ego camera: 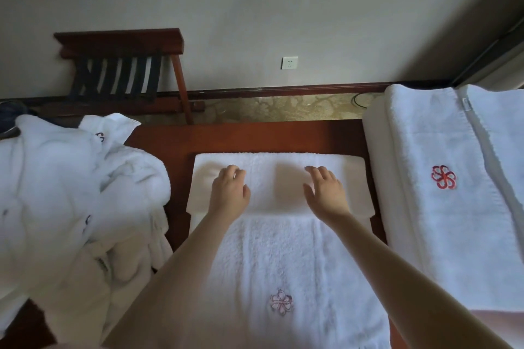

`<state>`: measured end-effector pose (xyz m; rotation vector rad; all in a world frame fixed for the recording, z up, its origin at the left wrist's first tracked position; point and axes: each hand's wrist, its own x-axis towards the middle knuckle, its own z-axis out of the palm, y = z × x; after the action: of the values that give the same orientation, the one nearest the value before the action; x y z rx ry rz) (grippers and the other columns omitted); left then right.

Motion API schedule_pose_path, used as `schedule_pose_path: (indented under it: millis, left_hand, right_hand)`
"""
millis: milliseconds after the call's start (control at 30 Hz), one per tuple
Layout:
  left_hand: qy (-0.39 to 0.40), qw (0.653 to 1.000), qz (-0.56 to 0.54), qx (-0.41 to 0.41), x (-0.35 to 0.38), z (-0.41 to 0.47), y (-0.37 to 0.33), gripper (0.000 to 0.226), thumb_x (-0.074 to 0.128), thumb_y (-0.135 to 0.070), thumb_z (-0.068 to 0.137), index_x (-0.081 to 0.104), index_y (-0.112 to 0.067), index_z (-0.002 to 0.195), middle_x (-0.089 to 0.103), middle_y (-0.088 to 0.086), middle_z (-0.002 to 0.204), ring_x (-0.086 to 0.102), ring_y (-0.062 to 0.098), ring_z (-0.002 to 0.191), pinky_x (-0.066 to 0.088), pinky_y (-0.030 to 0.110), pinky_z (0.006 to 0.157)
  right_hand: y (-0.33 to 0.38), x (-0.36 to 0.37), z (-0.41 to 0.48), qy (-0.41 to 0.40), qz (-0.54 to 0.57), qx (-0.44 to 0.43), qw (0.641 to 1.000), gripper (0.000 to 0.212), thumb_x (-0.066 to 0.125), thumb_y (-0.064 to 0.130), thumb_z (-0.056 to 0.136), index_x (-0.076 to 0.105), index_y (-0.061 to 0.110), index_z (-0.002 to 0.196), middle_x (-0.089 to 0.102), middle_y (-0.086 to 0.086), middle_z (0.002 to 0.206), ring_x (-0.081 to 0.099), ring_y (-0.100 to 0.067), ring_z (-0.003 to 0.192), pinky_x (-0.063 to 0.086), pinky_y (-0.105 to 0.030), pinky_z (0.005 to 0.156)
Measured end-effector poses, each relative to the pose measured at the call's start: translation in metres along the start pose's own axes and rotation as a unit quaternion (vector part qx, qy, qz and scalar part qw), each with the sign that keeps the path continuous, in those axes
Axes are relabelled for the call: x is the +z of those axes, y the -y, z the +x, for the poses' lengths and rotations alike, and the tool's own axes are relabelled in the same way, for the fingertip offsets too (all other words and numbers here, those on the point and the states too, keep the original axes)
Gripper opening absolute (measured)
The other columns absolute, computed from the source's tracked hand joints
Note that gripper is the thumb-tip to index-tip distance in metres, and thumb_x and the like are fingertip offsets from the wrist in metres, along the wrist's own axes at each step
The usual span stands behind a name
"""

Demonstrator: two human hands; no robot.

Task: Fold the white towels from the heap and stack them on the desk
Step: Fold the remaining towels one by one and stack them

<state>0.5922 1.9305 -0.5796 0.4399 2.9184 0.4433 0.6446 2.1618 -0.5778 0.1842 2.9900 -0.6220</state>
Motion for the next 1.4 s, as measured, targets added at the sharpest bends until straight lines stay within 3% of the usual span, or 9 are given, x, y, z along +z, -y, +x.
schedule_pose_path:
  millis: [233,400,467,567,667,833,1133,1300,1400]
  left_hand:
    - [0.045,0.999,0.021,-0.019,0.014,-0.045,-0.003,0.017,0.051,-0.021,0.093,0.049,-0.012,0.079,0.048,-0.001,0.068,0.046,0.015,0.061,0.028,0.024,0.05]
    - [0.088,0.99,0.102,-0.032,0.008,-0.053,0.009,0.033,0.058,-0.03,0.084,0.05,-0.016,0.113,0.049,0.002,0.112,0.046,0.019,0.101,0.042,0.029,0.08]
    - [0.086,0.987,0.13,-0.023,0.005,-0.05,0.013,0.034,0.06,-0.028,0.083,0.051,-0.017,0.114,0.048,0.002,0.115,0.045,0.021,0.103,0.042,0.03,0.08]
    - [0.049,0.986,0.158,0.01,-0.004,-0.047,0.01,0.006,0.064,-0.006,0.08,0.062,-0.008,0.085,0.056,0.006,0.089,0.053,0.022,0.08,0.045,0.032,0.064]
    - [0.023,0.987,0.16,0.009,-0.02,-0.031,0.006,0.012,0.071,0.005,0.071,0.063,-0.004,0.07,0.057,0.009,0.074,0.052,0.023,0.055,0.047,0.031,0.048]
    - [0.0,0.975,0.193,-0.106,-0.057,0.049,-0.002,0.029,0.045,-0.008,0.095,0.049,-0.013,0.123,0.058,0.005,0.117,0.063,0.027,0.094,0.045,0.032,0.064]
    - [-0.023,0.985,0.085,-0.151,-0.05,0.164,0.005,0.036,0.048,0.006,0.091,0.05,-0.004,0.126,0.054,0.016,0.127,0.059,0.033,0.109,0.051,0.034,0.082]
    - [0.015,0.987,-0.037,-0.157,-0.03,0.184,0.013,0.05,0.049,-0.001,0.094,0.036,-0.007,0.143,0.035,0.014,0.149,0.042,0.031,0.131,0.042,0.036,0.1]
    - [0.073,0.983,-0.081,-0.146,-0.014,0.174,0.015,0.074,0.054,-0.007,0.092,0.012,-0.016,0.153,0.001,0.004,0.161,0.032,0.027,0.139,0.039,0.029,0.098]
  right_hand:
    - [-0.022,-0.004,-0.055,0.032,-0.007,0.002,0.999,0.022,0.052,0.024,0.092,0.056,0.013,0.111,0.061,0.0,0.107,0.059,-0.022,0.083,0.042,-0.028,0.06]
    - [-0.044,-0.006,-0.066,0.089,-0.093,0.027,0.991,0.035,0.054,0.034,0.09,0.048,0.018,0.12,0.05,0.001,0.113,0.056,-0.02,0.09,0.035,-0.025,0.057]
    - [-0.046,-0.009,-0.06,0.098,-0.109,0.04,0.988,0.032,0.053,0.034,0.092,0.048,0.018,0.119,0.047,-0.001,0.112,0.055,-0.022,0.081,0.035,-0.026,0.052]
    - [-0.042,-0.013,-0.049,0.074,-0.136,0.041,0.987,0.015,0.043,0.02,0.096,0.053,0.013,0.106,0.051,-0.004,0.104,0.047,-0.022,0.063,0.033,-0.027,0.049]
    - [-0.035,-0.024,-0.033,0.012,-0.119,0.049,0.992,0.013,0.043,0.013,0.096,0.055,0.01,0.098,0.052,-0.006,0.097,0.045,-0.027,0.053,0.032,-0.027,0.046]
    - [-0.023,-0.061,0.037,-0.113,-0.065,0.048,0.99,0.011,0.05,0.013,0.094,0.06,0.009,0.096,0.057,-0.007,0.097,0.051,-0.032,0.051,0.026,-0.021,0.043]
    - [-0.032,-0.074,0.157,-0.07,-0.106,0.074,0.989,0.014,0.045,0.004,0.092,0.054,0.008,0.102,0.06,-0.008,0.092,0.04,-0.024,0.058,0.028,-0.027,0.053]
    - [-0.047,-0.056,0.175,-0.03,-0.002,0.101,0.994,0.025,0.045,0.012,0.098,0.05,0.006,0.121,0.056,-0.015,0.121,0.053,-0.029,0.079,0.039,-0.032,0.059]
    - [-0.052,-0.04,0.165,0.047,0.029,0.089,0.995,0.056,0.048,0.022,0.099,0.024,0.016,0.15,0.019,-0.009,0.158,0.06,-0.031,0.105,0.045,-0.031,0.067]
